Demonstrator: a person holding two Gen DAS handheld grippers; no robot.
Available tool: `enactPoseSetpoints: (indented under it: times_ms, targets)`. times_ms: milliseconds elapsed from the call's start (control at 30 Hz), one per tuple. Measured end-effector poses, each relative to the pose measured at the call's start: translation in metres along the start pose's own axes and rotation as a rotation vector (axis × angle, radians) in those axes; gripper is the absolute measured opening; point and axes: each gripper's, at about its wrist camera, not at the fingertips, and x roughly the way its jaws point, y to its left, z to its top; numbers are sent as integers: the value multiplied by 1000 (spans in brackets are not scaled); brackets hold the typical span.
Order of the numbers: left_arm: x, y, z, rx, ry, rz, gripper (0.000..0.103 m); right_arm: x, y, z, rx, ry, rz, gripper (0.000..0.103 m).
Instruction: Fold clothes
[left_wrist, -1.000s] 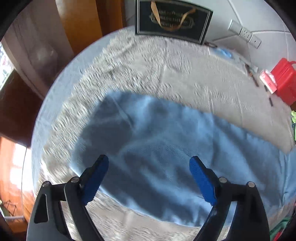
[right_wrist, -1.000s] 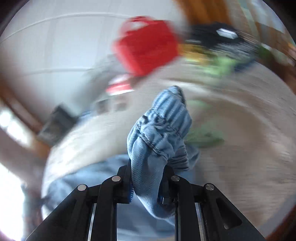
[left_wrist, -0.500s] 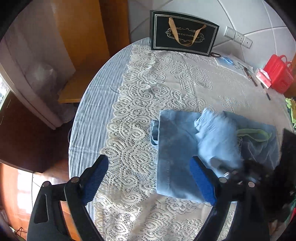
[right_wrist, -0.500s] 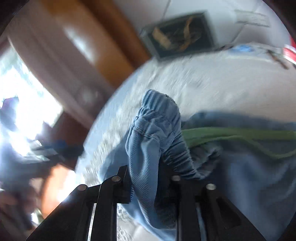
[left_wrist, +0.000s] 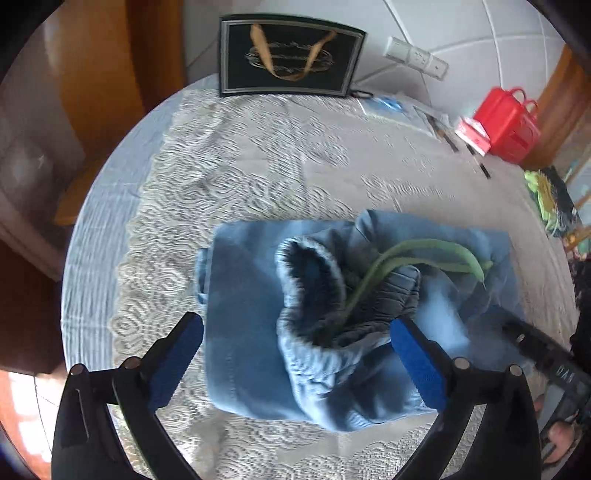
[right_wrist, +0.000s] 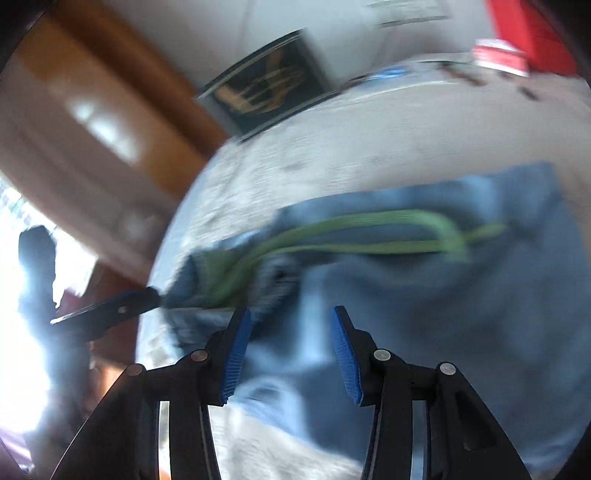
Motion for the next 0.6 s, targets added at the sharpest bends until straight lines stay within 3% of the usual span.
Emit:
enactPoseSetpoints:
  times_ms: [200, 233, 267, 300, 367, 467, 533, 567, 600]
  targets:
    - [44, -38, -7, 133, 89, 62, 102, -27, -56, -6, 102, -42, -71, 44]
    - [50, -42, -9, 154, 94, 72, 95, -28, -62, -7, 113, -41, -78, 45]
    - [54, -45, -11, 176, 93, 94, 67, -28, -67, -4, 123, -41, -84, 45]
    - [53, -44, -11, 185, 88, 111, 47, -28, -72, -3, 132, -40, -91, 45]
    - [40, -26, -5, 121, 53, 103, 40, -26, -81, -4, 154, -39, -107, 45]
    - [29, 21, 2, 4, 43, 120, 40, -41, -89, -12, 172, -46, -114, 45]
    - [29, 49, 0, -64, 57, 170, 41, -45, -96, -16, 182, -42, -125, 45]
    - [25, 58, -1, -91, 58, 169, 51, -46, -100, -18, 189, -39, -131, 45]
    - [18, 68, -2, -135, 53, 149, 68, -47, -104, -19, 196, -37, -136, 45]
